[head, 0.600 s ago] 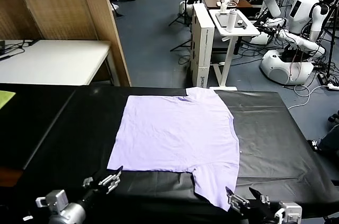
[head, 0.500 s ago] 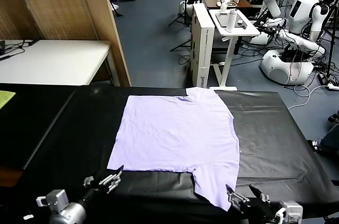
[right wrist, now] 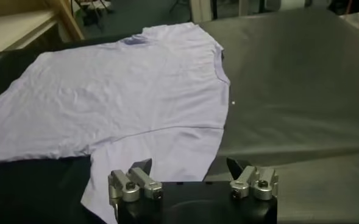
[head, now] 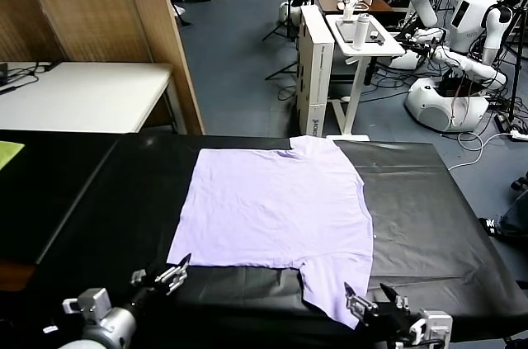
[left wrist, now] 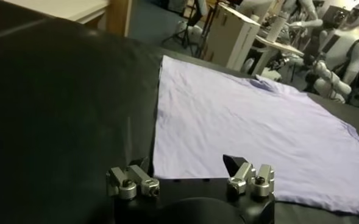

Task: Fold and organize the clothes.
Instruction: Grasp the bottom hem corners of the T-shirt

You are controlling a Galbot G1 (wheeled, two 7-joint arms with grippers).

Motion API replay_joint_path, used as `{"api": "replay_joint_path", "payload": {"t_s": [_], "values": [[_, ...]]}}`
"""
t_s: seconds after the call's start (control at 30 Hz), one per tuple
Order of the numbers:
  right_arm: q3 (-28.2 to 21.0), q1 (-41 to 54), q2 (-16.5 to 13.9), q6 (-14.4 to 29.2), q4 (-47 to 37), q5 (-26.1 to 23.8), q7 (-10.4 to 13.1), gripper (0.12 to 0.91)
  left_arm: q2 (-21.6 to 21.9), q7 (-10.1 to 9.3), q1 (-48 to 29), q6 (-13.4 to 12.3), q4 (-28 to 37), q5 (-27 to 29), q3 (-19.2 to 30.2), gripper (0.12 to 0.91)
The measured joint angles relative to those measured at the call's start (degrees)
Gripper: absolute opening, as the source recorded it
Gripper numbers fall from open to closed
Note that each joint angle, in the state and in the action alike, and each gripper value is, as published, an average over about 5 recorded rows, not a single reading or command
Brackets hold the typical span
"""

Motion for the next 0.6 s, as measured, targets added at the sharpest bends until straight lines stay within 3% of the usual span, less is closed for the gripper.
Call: {"api": "replay_joint_path", "payload": {"t_s": [0.17,0.4,0.6], "values": [[-0.6,0.1,0.2,0.0,-1.0,-0.4,-0.1,0.872,-0.1,-0.01,-0.6,-0.2,1.2,0.2,0.2,0.817],[-0.7,-0.2,0.4,-0.1,-1.6,-0.5,-0.1,0.775,-0.3,0.16,-0.5,-0.6,2.2,0.9,0.3,0.59],[-0.6,-0.6,0.4,-0.4,-1.4,-0.5,-0.2,0.694,-0.5,0.24,-0.3,-0.9,2.8,1.8,0.7,0.482]]}}
